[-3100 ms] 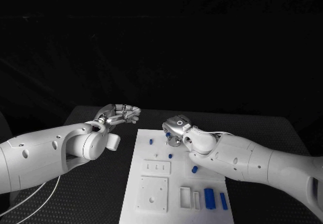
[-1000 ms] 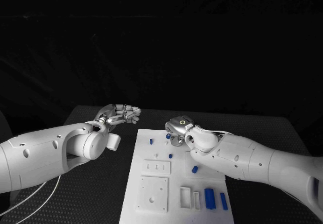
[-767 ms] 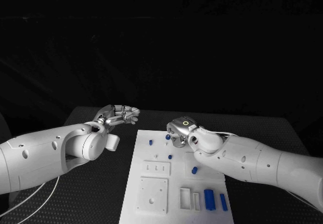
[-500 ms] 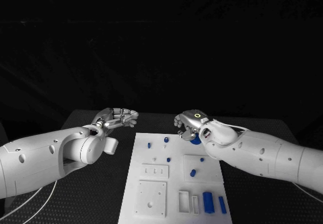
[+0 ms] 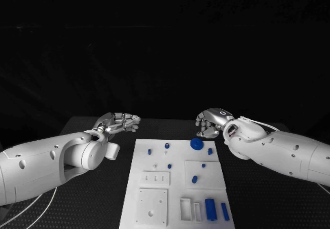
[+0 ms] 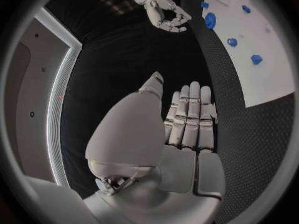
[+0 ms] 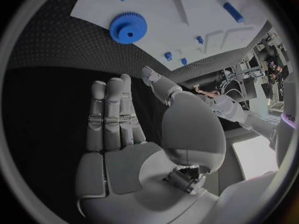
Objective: Assemble the parts on the task board
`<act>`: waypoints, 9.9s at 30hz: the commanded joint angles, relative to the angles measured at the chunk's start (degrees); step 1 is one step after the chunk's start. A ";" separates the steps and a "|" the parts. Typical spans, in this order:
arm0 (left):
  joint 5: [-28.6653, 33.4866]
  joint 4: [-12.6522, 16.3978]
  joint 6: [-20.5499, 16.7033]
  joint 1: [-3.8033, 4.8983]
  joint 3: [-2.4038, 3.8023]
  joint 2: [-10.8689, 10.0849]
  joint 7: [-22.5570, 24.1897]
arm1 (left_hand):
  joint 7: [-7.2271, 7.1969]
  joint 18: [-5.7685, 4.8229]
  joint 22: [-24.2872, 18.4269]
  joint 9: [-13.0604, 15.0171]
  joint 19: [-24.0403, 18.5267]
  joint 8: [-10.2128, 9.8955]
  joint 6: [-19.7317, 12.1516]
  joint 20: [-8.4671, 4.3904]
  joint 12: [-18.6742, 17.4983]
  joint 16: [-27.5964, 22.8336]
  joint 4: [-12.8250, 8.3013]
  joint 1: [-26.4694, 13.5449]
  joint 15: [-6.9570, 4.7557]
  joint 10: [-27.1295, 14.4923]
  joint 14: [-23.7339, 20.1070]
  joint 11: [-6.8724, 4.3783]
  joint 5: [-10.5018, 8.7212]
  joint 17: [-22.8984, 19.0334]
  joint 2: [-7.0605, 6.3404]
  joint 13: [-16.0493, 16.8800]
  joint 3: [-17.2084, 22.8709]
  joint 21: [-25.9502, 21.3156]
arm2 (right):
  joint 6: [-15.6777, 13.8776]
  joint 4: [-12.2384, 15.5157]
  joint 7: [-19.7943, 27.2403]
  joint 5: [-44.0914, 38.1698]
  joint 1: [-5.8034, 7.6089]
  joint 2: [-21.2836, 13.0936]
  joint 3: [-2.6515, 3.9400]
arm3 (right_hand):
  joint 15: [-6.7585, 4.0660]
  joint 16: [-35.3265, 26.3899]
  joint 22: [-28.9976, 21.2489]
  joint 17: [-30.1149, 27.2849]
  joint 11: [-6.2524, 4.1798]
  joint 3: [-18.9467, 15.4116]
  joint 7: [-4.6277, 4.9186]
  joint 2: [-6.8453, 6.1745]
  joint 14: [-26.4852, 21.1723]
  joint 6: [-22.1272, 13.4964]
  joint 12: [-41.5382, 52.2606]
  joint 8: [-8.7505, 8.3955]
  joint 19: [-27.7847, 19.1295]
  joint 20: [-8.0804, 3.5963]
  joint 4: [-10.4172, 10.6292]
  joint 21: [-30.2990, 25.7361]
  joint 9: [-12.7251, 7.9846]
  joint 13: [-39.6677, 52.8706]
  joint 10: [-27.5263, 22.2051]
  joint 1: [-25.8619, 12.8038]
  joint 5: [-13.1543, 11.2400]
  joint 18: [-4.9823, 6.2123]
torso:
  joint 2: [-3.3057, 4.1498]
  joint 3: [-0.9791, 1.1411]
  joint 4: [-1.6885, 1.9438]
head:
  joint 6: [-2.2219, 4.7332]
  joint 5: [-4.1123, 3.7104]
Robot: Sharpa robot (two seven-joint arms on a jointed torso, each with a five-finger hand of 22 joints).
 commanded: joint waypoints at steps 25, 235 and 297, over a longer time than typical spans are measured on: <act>-0.04 -0.72 1.06 0.11 0.04 0.83 0.65 | 0.20 0.40 0.83 0.04 0.22 0.07 0.44 0.01 -0.10 -0.15 0.06 0.66 0.06 0.13 0.22 0.22 -0.17 0.12 -0.13 0.00 -0.41 -0.19 | 12.13 -9.90 4.29 6.92 -2.88 4.80 -0.19 | -0.77 20.66 1.24 15.47 -0.64 -4.03 -0.09 2.39 -1.58 -1.98 43.03 -2.79 -1.34 -3.65 -0.87 19.61 0.37 44.30 -13.51 -3.02 5.38 0.05 | -0.04 0.02 -0.03 | -0.96 -0.27; -0.29 -0.89 1.48 0.12 0.05 0.71 0.03 | 0.38 0.44 0.83 -0.20 0.26 -0.18 0.16 0.04 -0.24 -0.26 0.10 0.34 0.10 -0.19 0.28 0.42 0.06 0.32 0.26 -0.09 -0.69 -0.21 | 1.46 1.98 -10.88 -23.92 -6.03 13.48 -2.66 | -3.23 23.69 0.08 12.41 -3.75 8.54 -3.38 -0.73 -1.01 8.84 45.74 0.27 0.27 -5.16 8.22 22.98 2.84 38.22 -11.53 -2.60 -1.27 0.05 | -0.09 0.14 -0.03 | -2.21 0.68; -0.29 -1.10 1.65 0.12 0.05 0.82 -0.14 | 0.44 0.44 0.82 -0.26 0.25 -0.26 0.04 0.06 -0.26 -0.32 0.12 0.22 0.11 -0.28 0.26 0.45 0.00 0.36 0.22 -0.11 -0.81 -0.23 | 5.05 -1.36 -9.40 -19.00 -6.09 14.99 -3.09 | -0.69 23.22 -0.13 11.59 -0.69 14.34 -0.15 0.32 -1.30 0.20 45.62 -4.65 -0.47 -4.78 2.79 22.35 -0.10 37.78 -12.62 -0.54 23.00 0.05 | -0.13 0.21 -0.14 | -2.22 1.05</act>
